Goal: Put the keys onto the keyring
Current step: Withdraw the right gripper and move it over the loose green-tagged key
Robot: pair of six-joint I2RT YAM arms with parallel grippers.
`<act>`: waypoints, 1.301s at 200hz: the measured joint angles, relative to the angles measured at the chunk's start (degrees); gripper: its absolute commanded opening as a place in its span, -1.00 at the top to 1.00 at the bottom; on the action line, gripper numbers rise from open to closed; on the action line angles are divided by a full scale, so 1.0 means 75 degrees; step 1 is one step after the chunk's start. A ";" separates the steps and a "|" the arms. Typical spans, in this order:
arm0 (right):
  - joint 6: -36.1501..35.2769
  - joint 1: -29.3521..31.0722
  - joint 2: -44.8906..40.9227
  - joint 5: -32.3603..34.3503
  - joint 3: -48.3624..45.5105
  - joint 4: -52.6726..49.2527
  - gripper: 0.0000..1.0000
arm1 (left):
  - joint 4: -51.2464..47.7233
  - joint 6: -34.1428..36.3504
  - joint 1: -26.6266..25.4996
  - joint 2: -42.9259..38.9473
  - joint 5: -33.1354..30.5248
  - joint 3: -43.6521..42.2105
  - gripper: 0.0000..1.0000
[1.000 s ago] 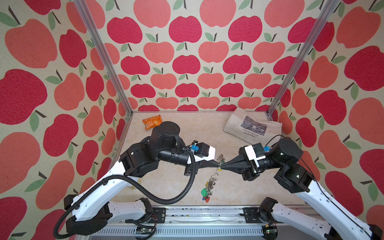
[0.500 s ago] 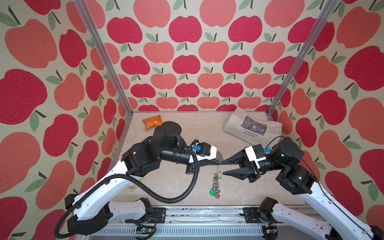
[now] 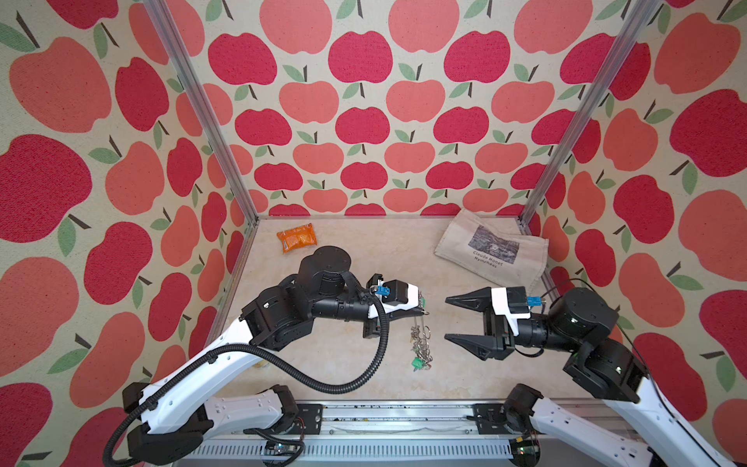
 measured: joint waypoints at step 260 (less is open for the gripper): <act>0.4418 -0.6895 0.1964 0.3724 -0.3500 -0.2722 -0.87 | 0.1527 -0.2189 0.1480 -0.0938 -0.1536 -0.2346 1.00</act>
